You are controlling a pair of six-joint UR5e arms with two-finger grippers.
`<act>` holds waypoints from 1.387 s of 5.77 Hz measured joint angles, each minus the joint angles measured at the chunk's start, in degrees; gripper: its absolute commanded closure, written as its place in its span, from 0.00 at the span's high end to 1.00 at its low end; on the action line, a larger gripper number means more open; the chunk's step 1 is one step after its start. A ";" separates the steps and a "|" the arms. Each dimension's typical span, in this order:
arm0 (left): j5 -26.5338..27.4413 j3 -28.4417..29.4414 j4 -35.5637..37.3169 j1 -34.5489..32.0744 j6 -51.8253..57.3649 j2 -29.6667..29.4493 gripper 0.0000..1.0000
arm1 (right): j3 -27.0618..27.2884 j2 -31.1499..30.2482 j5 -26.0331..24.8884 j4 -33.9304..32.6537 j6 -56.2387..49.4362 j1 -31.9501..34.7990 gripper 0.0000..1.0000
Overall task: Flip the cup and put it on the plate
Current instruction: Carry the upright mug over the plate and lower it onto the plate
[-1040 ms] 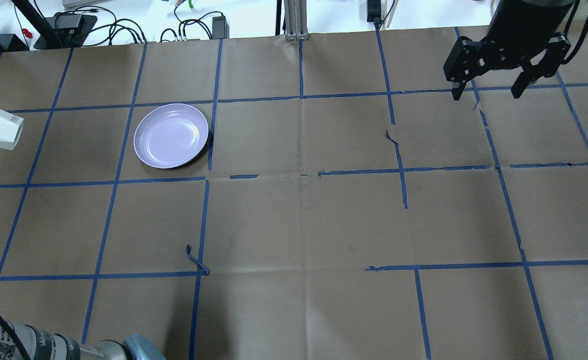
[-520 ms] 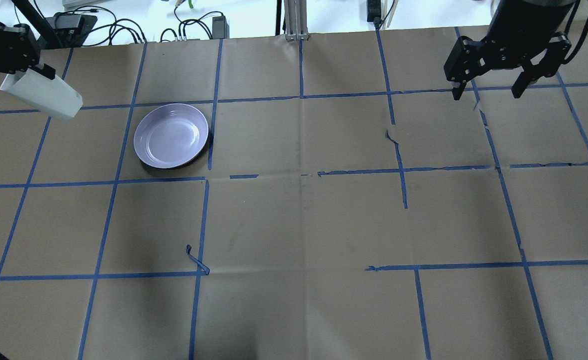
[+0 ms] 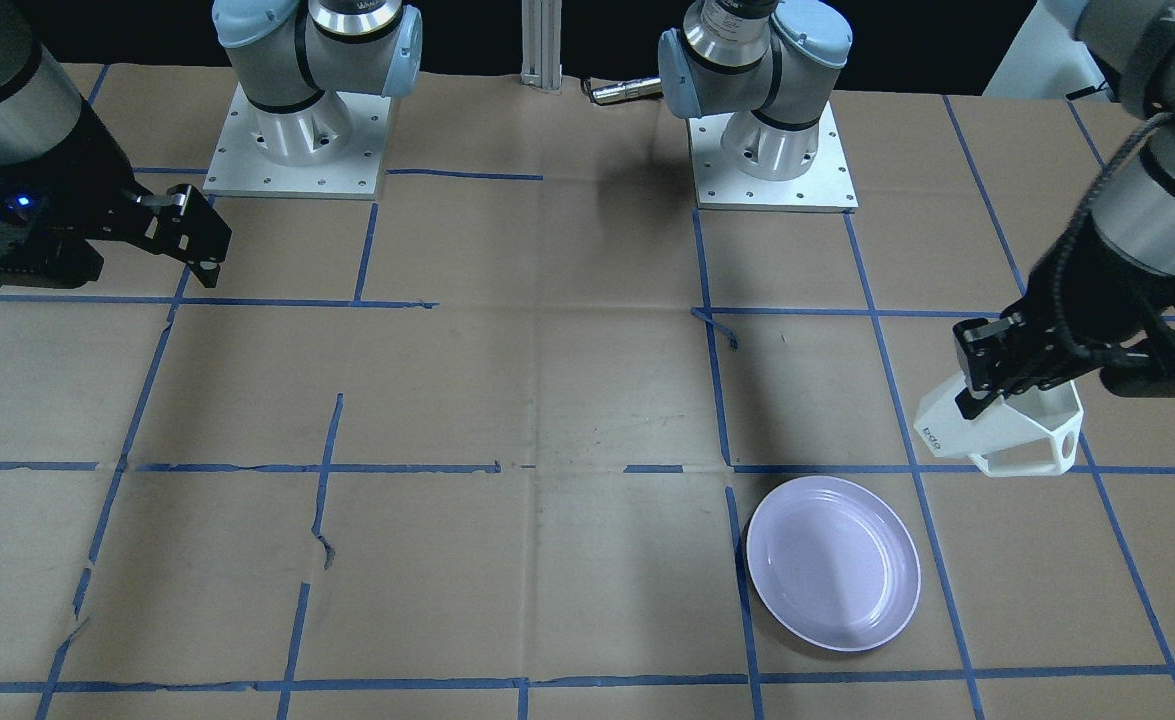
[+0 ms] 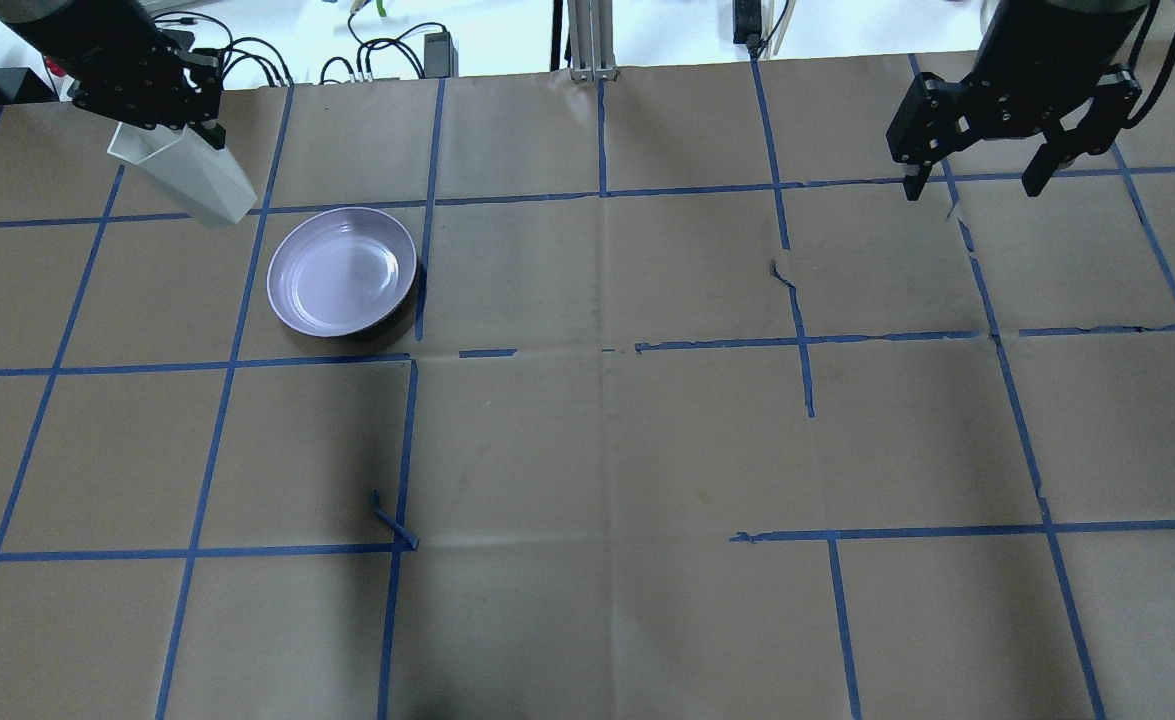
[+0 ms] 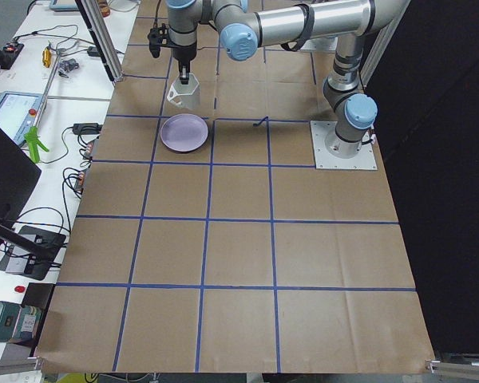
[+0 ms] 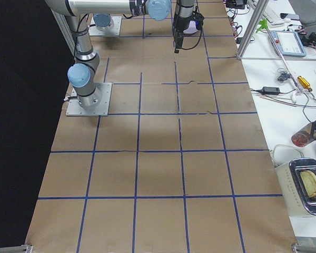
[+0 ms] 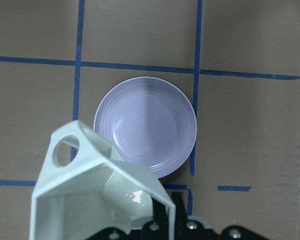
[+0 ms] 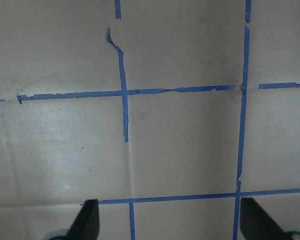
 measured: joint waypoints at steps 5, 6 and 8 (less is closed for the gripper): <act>4.88 -11.40 21.76 -2.59 -0.61 -5.35 0.00 | 0.00 0.00 0.00 0.00 0.00 0.00 1.00; 5.03 -13.81 28.78 -3.51 -0.61 -8.93 0.00 | 0.00 0.00 0.00 0.00 0.00 0.00 1.00; 7.51 -15.34 36.79 -6.76 -1.82 -14.25 0.00 | 0.00 0.00 0.00 0.00 0.00 0.00 1.00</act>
